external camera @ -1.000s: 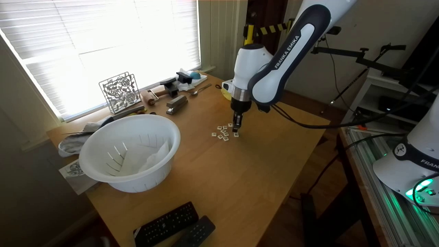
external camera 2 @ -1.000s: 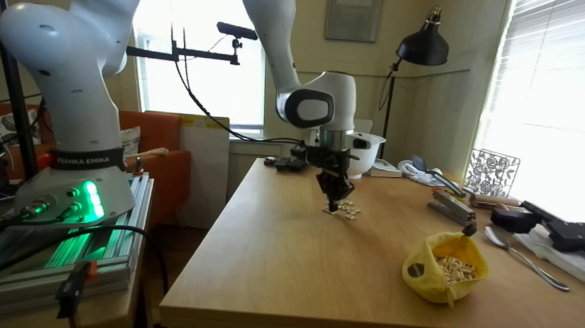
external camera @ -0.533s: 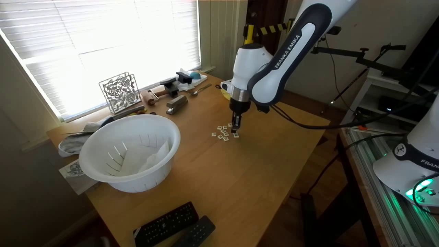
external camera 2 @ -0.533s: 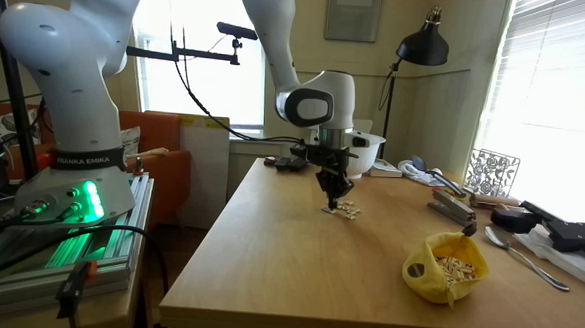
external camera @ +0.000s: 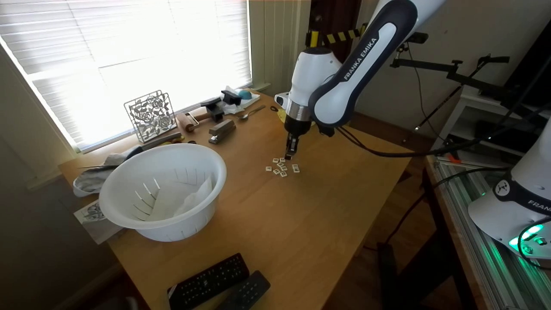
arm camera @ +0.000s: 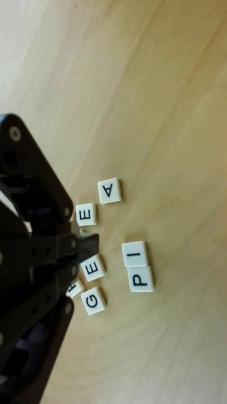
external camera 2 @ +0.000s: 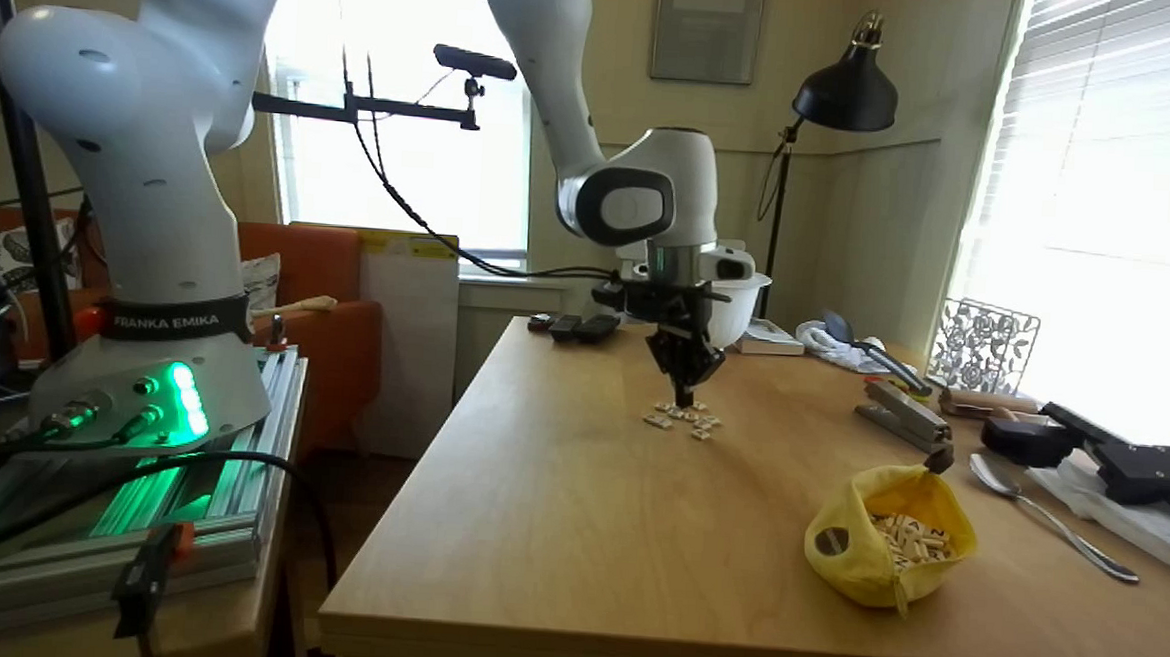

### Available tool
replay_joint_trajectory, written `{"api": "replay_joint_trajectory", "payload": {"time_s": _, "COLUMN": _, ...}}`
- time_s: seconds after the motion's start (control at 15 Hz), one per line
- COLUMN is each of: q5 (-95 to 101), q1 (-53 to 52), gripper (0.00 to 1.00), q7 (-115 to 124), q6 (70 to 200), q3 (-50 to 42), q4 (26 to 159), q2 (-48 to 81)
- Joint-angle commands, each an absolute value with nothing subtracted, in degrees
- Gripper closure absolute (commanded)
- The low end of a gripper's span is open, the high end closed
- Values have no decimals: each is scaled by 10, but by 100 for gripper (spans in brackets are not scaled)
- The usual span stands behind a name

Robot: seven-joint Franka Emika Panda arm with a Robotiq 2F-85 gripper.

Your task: Align the blocks on the table

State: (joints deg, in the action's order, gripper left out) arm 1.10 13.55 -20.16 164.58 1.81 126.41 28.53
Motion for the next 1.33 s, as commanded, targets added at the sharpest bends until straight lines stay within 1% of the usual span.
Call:
{"api": "replay_joint_trajectory", "payload": {"time_s": 0.0, "q5": 19, "q1": 139, "gripper": 100, "q7": -200, "q6": 1650, "q3": 13, "q4": 1246, "q2": 295}}
{"api": "replay_joint_trajectory", "payload": {"time_s": 0.4, "q5": 22, "q1": 137, "gripper": 100, "q7": -195, "q6": 1647, "q3": 0, "q4": 1217, "q2": 319}}
{"api": "replay_joint_trajectory", "payload": {"time_s": 1.27, "q5": 18, "q1": 143, "gripper": 100, "q7": -198, "q6": 1644, "q3": 14, "q4": 1190, "q2": 353}}
